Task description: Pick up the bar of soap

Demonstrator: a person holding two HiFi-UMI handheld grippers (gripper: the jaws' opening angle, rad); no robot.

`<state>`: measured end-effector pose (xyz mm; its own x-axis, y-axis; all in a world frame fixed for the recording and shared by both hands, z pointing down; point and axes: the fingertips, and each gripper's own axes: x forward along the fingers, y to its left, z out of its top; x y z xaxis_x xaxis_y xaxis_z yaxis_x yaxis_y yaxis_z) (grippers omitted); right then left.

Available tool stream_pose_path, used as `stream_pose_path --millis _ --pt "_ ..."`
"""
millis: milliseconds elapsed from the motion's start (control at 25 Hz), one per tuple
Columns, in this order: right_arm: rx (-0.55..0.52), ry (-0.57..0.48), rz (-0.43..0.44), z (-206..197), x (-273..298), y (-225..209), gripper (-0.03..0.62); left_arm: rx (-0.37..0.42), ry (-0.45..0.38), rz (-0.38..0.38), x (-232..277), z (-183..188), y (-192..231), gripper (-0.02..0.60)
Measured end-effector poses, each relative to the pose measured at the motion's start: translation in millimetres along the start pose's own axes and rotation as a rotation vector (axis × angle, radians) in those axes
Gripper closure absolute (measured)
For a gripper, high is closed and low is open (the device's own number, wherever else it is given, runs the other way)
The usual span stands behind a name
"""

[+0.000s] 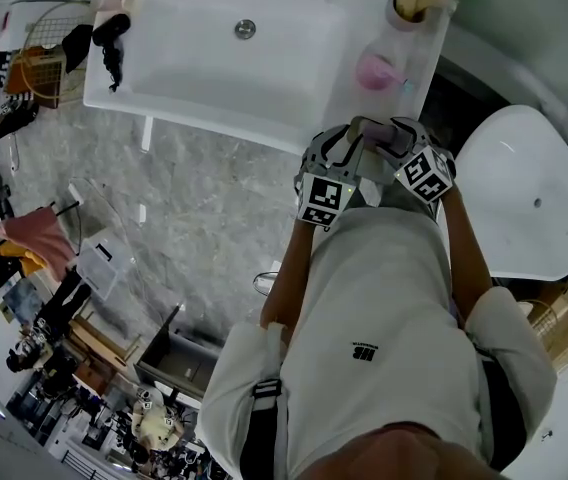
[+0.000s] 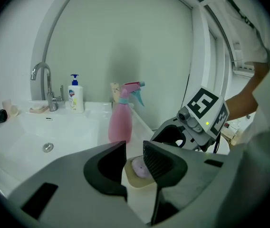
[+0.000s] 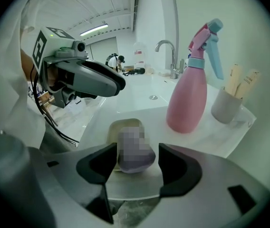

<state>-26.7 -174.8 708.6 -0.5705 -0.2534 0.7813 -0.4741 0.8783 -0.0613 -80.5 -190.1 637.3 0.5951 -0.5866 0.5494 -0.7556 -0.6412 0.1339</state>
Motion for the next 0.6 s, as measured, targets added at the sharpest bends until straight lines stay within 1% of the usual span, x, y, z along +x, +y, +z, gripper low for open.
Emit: stream_pose_path --millis 360,600 --pt "-0.012 0.012 0.008 -4.8 9.6 2.3 0.319 -0.001 0.008 0.001 -3.9 -6.1 -2.9 0.456" --pt "-0.013 0.007 0.006 -4.3 10.4 1.9 0.332 -0.003 0.014 0.009 -7.2 -9.6 -2.7 0.456"
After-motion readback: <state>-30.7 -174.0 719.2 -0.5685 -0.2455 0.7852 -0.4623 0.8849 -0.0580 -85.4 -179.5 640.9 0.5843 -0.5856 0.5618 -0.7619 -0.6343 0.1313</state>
